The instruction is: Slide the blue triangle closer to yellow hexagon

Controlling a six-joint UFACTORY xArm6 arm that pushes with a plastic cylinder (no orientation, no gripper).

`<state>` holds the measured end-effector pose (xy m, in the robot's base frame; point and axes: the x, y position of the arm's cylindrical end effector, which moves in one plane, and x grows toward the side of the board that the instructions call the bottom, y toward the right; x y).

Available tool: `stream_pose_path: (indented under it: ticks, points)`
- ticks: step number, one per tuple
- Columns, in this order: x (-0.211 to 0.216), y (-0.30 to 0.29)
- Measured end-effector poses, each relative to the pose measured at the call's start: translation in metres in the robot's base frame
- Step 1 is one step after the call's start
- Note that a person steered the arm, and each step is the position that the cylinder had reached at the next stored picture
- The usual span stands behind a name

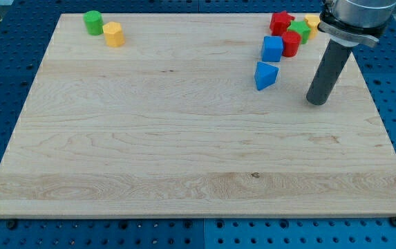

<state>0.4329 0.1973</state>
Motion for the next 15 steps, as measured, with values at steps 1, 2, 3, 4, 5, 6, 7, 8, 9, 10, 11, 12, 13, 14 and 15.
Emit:
stream_pose_path:
  ticks: [1,2,3,4,5,6,7,8,9,10,11,12,13,14,15]
  points:
    - [-0.004,-0.006]
    - [-0.014,-0.024]
    - [-0.036,-0.049]
    - [-0.058,-0.074]
    - [-0.062,-0.090]
    - [-0.054,-0.099]
    - [-0.060,-0.132]
    - [-0.068,-0.171]
    - [-0.072,-0.212]
    - [-0.087,-0.242]
    - [-0.063,-0.218]
    - [-0.047,-0.172]
    - [-0.098,-0.139]
    - [-0.109,-0.137]
    - [-0.110,-0.138]
